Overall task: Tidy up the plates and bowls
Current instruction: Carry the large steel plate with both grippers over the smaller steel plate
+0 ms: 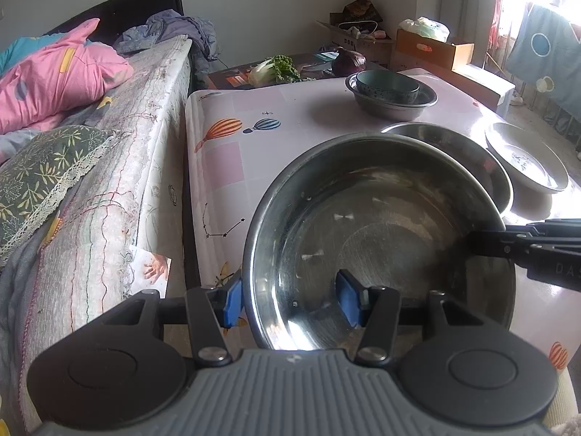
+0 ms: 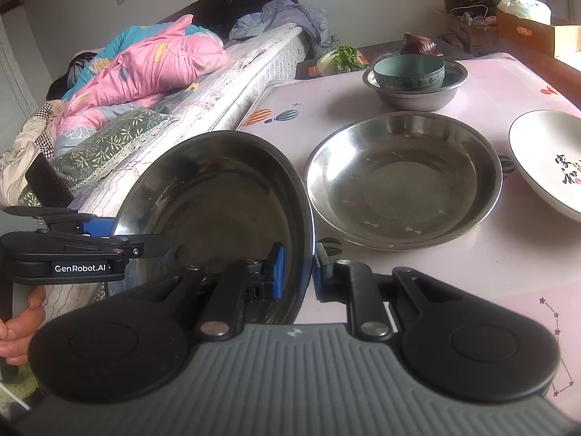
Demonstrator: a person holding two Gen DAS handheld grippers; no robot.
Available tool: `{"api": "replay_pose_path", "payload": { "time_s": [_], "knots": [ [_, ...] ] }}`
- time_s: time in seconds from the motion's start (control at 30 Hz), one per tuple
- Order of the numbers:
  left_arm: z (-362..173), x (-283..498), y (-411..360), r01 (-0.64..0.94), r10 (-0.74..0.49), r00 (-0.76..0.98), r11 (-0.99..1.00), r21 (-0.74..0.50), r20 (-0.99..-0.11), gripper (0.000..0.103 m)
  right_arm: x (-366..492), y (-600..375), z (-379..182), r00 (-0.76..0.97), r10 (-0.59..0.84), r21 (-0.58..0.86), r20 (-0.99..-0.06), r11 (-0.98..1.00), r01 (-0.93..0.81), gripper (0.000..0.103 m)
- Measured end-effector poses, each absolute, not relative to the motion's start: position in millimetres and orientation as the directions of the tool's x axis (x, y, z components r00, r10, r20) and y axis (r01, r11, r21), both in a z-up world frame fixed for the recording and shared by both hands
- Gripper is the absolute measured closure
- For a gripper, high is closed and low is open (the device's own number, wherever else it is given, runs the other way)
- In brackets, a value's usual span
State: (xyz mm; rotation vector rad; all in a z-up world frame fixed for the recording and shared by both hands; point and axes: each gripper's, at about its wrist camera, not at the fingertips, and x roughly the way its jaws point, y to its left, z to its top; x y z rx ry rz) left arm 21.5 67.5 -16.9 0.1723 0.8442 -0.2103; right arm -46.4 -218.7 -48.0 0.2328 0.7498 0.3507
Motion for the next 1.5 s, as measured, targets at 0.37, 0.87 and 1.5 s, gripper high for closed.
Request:
{"api": "replay_pose_path", "payload": {
  "time_s": [0.37, 0.87, 1.5],
  "knots": [
    [-10, 28, 51, 0.276, -0.142, 0.654, 0.959, 0.06, -0.743, 0.05, -47, -237, -41, 0.701, 0.364, 0.328, -0.613, 0.925, -0.193, 0.087],
    [3, 50, 13, 0.325, -0.187, 0.659, 0.944, 0.051, -0.729, 0.05, -43, -275, -34, 0.734, 0.311, 0.332, -0.603, 0.935, -0.124, 0.087],
    [4, 76, -34, 0.361, -0.196, 0.637, 0.93, 0.064, -0.745, 0.05, -21, -324, -40, 0.739, 0.281, 0.361, -0.612, 0.931, -0.055, 0.087]
  ]
}}
